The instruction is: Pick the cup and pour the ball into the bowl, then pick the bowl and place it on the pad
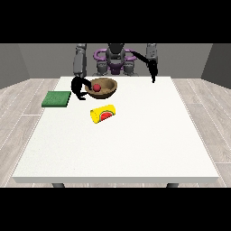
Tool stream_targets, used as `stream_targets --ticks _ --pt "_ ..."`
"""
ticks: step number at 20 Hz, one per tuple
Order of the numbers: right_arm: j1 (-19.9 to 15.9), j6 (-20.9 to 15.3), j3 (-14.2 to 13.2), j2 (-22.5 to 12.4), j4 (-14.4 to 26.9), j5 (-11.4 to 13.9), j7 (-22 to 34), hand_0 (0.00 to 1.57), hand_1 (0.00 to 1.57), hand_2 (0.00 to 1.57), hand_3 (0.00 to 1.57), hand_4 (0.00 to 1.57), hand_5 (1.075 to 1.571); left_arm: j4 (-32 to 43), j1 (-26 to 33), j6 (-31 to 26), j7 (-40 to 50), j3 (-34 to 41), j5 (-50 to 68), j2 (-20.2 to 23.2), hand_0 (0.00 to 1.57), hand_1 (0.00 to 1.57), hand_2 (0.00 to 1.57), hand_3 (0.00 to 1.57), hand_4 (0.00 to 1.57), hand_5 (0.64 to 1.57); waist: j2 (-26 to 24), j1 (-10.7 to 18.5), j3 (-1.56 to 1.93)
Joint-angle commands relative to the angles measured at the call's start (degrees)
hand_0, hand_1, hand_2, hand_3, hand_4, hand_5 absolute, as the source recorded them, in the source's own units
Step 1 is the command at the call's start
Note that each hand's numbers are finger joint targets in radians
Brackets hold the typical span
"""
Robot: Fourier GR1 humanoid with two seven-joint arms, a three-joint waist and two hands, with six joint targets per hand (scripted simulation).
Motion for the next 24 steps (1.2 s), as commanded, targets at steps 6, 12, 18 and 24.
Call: stream_targets --ticks 6,12,18,24 --pt "-1.1 -2.4 2.9 -4.2 -4.2 0.9 15.1 1.57 1.57 1.57 0.85 0.89 1.551 6.0 2.9 -0.3 -3.2 3.7 0.6 1.0 0.0 0.0 0.0 0.0 0.0 0.704 -4.6 -4.5 0.69" --pt "-1.2 4.3 -2.2 -12.8 -3.4 -3.1 16.1 1.57 1.57 1.57 0.71 0.89 1.566 3.8 1.7 0.5 -2.4 2.1 -0.8 -0.2 0.0 0.0 0.0 0.0 0.0 0.714 -2.4 -3.0 0.73" --pt "-5.1 12.2 -6.1 -22.1 -3.1 -6.8 18.9 1.57 1.57 1.57 0.83 0.89 1.568 6.7 1.5 4.2 -8.4 2.0 -2.6 -2.9 0.0 0.0 0.0 0.0 0.0 0.705 3.1 -3.7 0.72" --pt "-3.6 20.2 -11.6 -28.1 6.9 -9.5 10.2 1.57 1.57 1.57 0.75 0.89 1.571 0.6 -2.8 4.4 -5.9 0.9 -3.5 -2.6 0.0 0.0 0.0 0.0 0.0 0.712 10.5 -0.4 0.78"
